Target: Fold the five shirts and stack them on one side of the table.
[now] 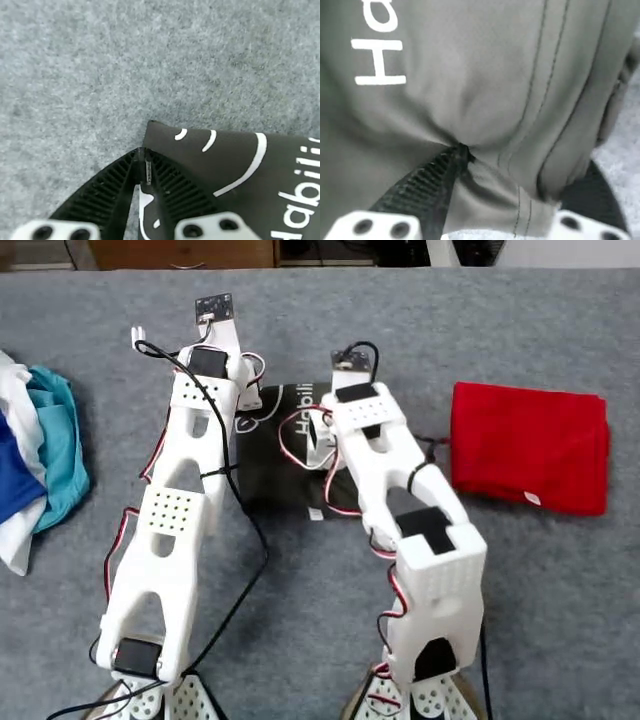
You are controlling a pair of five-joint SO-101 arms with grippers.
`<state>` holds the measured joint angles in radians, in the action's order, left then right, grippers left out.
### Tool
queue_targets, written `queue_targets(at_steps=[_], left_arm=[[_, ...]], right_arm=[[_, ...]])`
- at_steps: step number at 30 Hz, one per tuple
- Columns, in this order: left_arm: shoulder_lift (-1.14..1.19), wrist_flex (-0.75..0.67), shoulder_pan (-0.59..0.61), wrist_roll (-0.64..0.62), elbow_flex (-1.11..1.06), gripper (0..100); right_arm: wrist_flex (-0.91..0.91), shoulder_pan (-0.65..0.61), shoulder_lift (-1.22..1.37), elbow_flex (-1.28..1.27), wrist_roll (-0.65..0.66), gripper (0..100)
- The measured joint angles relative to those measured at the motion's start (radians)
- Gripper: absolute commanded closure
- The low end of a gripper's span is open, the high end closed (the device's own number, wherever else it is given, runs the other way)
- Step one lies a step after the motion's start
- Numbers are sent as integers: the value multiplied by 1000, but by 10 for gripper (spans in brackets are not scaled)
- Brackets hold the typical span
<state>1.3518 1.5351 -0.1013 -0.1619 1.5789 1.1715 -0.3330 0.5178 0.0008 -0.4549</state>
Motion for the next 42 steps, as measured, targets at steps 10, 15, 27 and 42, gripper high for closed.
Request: queue_targets(at_steps=[10,15,27,42], left_arm=[[0,0,0,0,0,980],[0,0,0,0,0,979],[0,11,9,5,6,829],[-121,204,91,-244,43,743]], right_arm=[[78,5,23,66,0,996],[114,41,29,87,34,996],[11,107,15,26,104,996],[2,109,14,14,104,996]])
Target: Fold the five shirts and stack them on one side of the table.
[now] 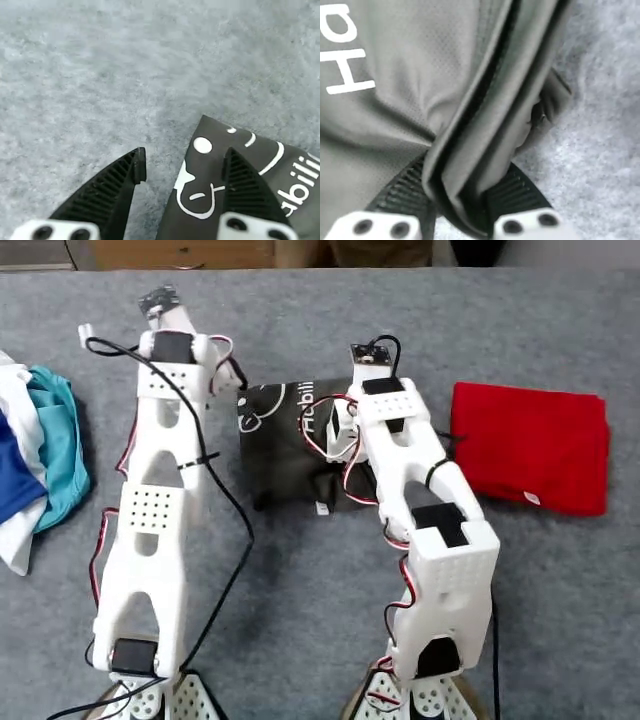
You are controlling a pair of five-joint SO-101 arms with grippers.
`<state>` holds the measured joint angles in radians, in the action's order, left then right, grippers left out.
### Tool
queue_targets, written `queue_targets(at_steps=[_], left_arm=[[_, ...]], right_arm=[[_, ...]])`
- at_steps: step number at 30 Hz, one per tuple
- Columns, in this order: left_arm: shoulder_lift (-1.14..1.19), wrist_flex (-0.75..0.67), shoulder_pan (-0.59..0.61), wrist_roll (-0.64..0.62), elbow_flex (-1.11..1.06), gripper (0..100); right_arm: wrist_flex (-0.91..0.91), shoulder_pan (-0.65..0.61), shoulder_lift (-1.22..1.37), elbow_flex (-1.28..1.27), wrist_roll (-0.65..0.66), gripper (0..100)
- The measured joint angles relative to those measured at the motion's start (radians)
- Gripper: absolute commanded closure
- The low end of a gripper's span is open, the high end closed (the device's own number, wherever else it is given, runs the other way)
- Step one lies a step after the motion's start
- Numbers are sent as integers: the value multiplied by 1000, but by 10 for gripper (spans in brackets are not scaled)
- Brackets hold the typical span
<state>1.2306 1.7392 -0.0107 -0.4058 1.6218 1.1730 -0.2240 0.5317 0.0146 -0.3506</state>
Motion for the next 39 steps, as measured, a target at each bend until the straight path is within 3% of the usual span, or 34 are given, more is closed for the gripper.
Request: queue_targets(at_steps=[13,23,36,39], left_arm=[[-31,8,-31,-97,5,739],[100,-25,-58,-124,6,744],[170,-175,-110,-126,28,974],[170,-203,-120,-127,28,981]], right_arm=[[0,0,0,0,0,996],[0,0,0,0,0,996],[0,0,0,0,0,996],[0,0,0,0,0,996]])
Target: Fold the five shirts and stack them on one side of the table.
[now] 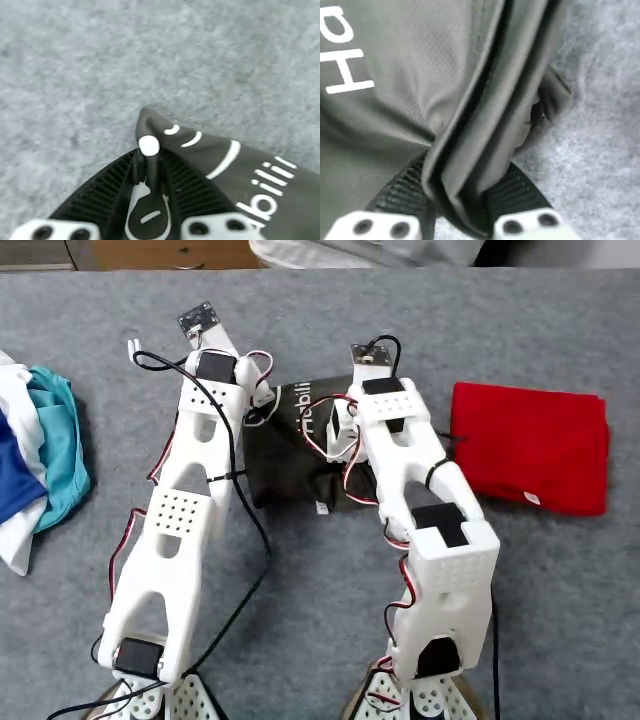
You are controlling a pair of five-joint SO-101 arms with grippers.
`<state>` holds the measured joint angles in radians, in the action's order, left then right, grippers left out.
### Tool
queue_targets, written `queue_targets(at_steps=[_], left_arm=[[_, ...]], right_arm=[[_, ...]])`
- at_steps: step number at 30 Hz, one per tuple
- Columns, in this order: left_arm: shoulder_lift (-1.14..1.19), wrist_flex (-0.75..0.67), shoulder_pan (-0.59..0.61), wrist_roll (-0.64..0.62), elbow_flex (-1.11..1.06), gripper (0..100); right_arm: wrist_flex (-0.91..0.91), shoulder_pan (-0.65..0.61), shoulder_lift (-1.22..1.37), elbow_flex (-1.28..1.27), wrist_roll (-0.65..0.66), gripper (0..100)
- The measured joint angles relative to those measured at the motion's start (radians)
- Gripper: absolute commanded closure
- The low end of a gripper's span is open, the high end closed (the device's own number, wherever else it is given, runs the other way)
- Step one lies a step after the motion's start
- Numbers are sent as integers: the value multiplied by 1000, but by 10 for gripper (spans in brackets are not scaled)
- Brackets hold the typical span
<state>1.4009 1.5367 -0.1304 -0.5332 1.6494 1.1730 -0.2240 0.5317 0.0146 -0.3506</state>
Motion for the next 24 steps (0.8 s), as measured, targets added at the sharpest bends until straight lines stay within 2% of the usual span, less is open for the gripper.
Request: queue_targets(at_steps=[12,21,24], left_arm=[[-6,-77,-18,0,-2,982],[-166,-87,-97,0,-2,982],[-219,-129,-132,0,-2,982]], right_arm=[[-5,5,-60,-17,44,996],[26,117,-373,-20,157,996],[31,167,-450,-21,198,996]])
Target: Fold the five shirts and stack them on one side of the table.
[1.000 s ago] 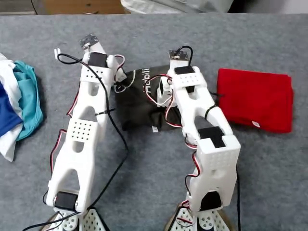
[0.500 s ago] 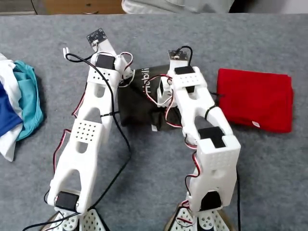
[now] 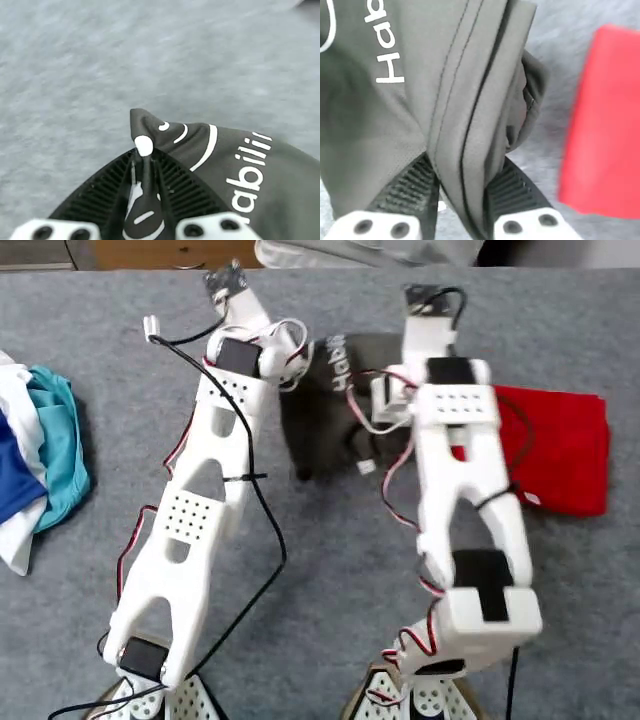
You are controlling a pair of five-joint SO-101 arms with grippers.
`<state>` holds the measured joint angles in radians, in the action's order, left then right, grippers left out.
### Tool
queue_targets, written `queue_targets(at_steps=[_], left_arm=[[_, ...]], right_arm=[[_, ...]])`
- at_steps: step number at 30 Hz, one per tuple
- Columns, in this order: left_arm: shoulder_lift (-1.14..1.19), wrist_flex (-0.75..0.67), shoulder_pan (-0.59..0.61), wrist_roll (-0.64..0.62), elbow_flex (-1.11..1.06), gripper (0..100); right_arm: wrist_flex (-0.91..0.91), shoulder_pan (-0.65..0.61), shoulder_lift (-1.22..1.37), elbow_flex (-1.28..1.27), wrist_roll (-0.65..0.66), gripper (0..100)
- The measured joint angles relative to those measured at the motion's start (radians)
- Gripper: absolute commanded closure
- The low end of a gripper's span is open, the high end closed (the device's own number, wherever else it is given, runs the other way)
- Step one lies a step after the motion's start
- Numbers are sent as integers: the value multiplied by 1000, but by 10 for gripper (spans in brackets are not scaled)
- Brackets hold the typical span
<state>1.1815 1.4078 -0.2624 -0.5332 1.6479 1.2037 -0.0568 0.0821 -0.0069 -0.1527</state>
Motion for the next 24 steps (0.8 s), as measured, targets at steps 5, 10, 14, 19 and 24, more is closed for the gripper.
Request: queue_targets(at_steps=[5,10,14,19,24], left_arm=[[-29,-123,-80,0,0,981],[-29,-262,-180,0,-11,981],[11,-431,-250,0,-40,981],[44,-597,-313,-2,-103,981],[46,-707,-365,0,-192,981]], right_arm=[[26,95,-81,0,63,996],[32,222,-97,0,120,996],[32,327,-97,0,178,996],[-11,443,-97,-38,232,996],[-77,542,-97,-72,256,995]])
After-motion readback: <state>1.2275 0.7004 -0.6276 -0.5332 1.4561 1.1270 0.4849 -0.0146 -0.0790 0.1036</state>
